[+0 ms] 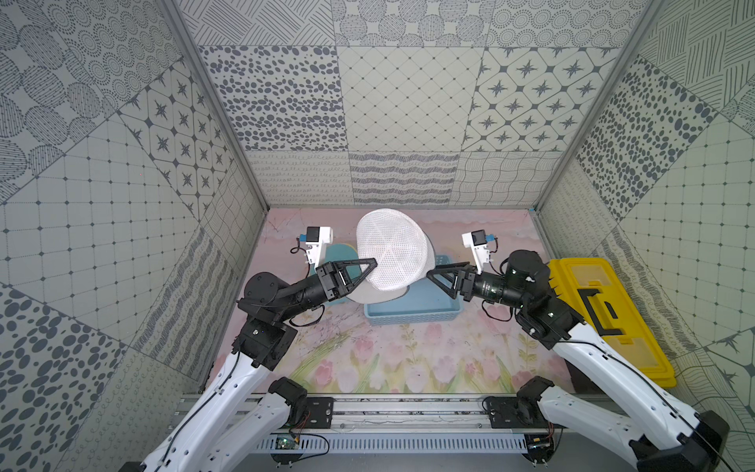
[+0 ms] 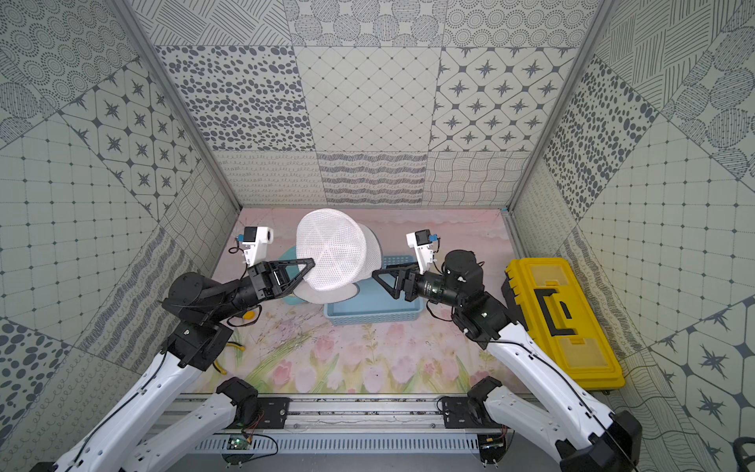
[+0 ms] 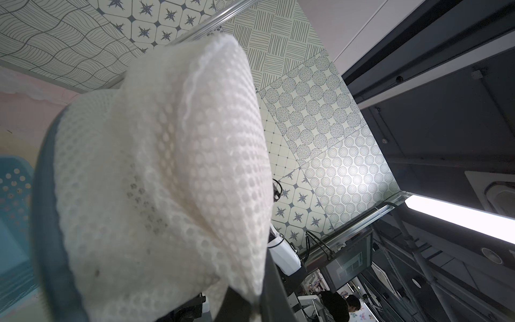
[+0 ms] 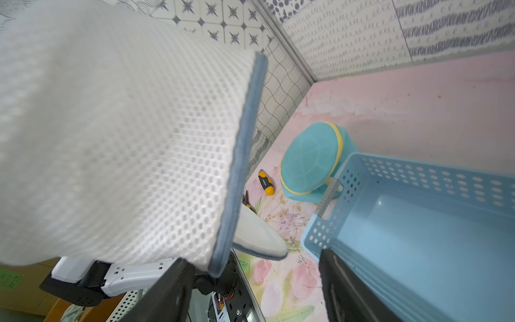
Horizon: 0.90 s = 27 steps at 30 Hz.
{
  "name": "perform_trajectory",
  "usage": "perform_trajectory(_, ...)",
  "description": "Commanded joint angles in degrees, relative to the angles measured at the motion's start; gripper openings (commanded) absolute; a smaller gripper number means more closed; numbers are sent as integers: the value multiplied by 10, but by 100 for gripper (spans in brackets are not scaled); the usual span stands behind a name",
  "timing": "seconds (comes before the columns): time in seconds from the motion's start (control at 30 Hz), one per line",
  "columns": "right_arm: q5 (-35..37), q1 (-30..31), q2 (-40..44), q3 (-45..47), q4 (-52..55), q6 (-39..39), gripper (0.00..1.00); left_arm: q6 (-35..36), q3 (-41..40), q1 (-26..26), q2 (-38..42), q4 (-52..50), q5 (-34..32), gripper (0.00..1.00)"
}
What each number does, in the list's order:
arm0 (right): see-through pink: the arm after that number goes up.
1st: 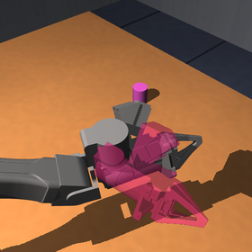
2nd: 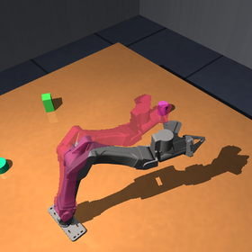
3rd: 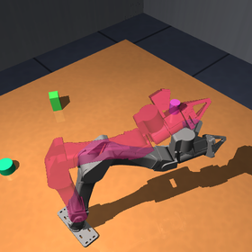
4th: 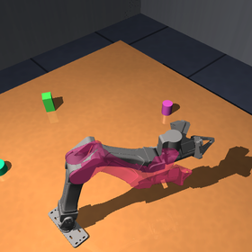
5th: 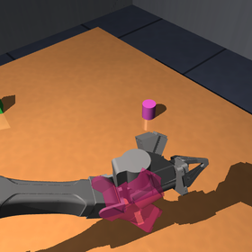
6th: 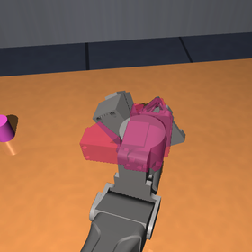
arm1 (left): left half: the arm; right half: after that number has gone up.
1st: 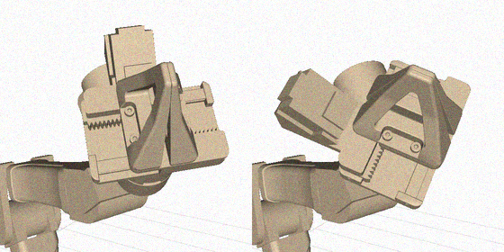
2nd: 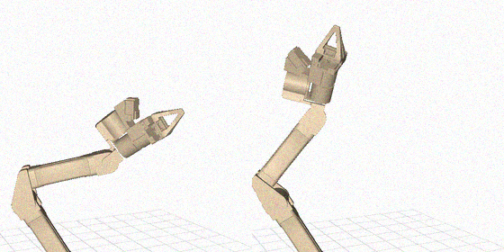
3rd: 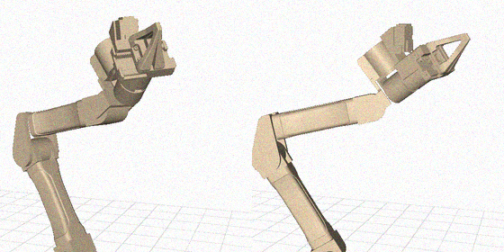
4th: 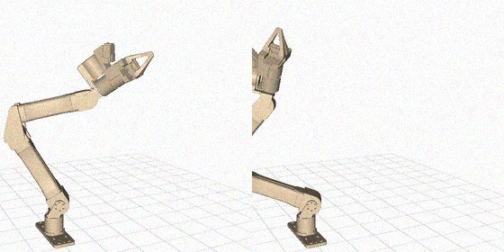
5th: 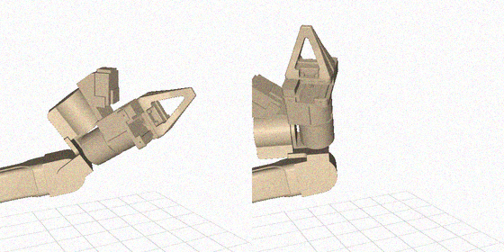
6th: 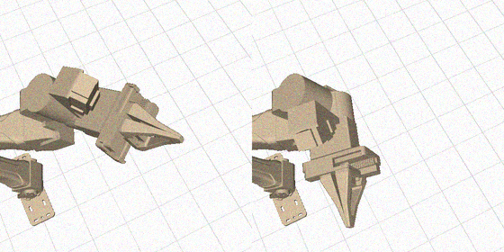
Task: Turn the laundry bag inside out
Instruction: Turn over the laundry bag.
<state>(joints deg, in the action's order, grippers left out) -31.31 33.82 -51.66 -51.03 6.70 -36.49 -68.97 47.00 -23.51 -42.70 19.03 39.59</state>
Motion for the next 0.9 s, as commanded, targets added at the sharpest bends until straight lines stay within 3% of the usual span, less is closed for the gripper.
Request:
perform_trajectory(0.0,-22,4,2,-36,-9,-3,77,84,13,3,8,-48,16,0)
perform_trajectory(0.2,-3,22,3,-53,-22,-35,79,102,8,4,11,-35,-61,0)
perform_trajectory(0.37,-30,51,-38,-49,-108,-117,81,123,-6,3,26,-31,-158,0)
perform_trajectory(0.57,-14,123,-118,-73,-186,-136,80,106,-21,3,9,5,-190,0)
perform_trajectory(0.87,1,133,-193,-115,-243,-159,72,111,-25,3,11,-10,-193,0)
